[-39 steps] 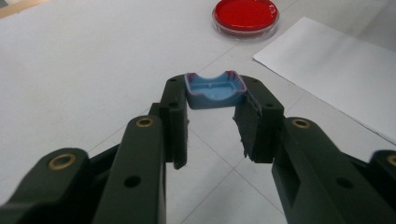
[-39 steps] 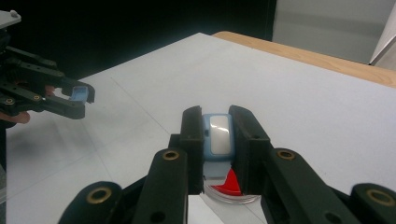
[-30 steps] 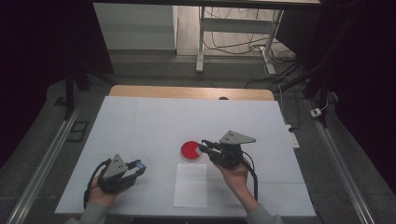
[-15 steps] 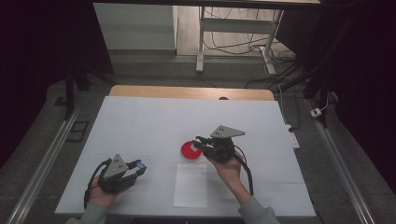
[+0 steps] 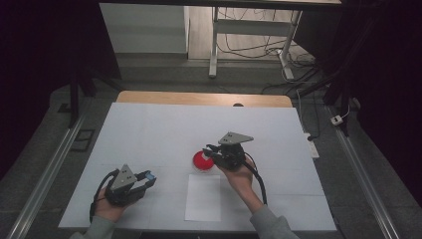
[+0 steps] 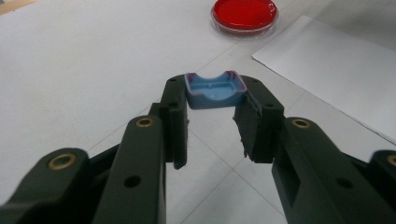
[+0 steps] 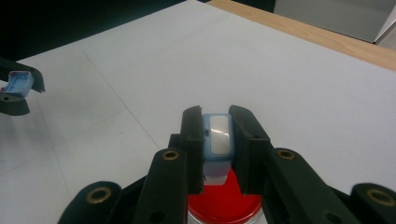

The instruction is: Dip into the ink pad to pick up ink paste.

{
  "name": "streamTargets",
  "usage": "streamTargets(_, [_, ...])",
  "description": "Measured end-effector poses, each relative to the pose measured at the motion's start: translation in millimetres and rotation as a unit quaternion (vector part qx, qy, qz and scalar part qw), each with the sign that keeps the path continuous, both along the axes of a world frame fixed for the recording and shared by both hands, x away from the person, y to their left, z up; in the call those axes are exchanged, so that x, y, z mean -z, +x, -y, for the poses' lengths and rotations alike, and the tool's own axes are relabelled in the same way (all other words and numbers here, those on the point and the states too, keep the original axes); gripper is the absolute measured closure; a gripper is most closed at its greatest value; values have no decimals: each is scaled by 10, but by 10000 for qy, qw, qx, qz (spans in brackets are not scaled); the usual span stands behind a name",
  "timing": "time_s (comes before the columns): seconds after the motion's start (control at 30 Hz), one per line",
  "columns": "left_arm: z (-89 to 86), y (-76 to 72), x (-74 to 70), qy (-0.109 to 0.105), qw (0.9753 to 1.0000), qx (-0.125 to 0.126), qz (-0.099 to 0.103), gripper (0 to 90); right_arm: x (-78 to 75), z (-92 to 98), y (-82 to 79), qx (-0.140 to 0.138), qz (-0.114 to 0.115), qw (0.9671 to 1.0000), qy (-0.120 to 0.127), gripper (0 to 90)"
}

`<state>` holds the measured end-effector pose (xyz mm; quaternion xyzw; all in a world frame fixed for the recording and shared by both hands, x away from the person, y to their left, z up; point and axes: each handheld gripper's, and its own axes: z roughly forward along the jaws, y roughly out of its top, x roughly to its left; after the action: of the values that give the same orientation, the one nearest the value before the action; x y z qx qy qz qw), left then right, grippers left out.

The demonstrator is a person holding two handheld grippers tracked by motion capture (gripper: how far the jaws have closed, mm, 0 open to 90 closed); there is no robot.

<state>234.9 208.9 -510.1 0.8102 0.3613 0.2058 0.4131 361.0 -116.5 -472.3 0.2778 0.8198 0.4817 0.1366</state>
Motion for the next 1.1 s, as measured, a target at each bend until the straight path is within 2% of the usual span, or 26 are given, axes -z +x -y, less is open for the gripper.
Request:
streamTargets(0.67, [-4,8,10,12,10000,14,-32,653,133,-73,103,-5,-157,9992,-372,752])
streamTargets(1.1, [8,10,18,28,10000,29,-52,653,207,-118,143,23,-224,9984,-517,752])
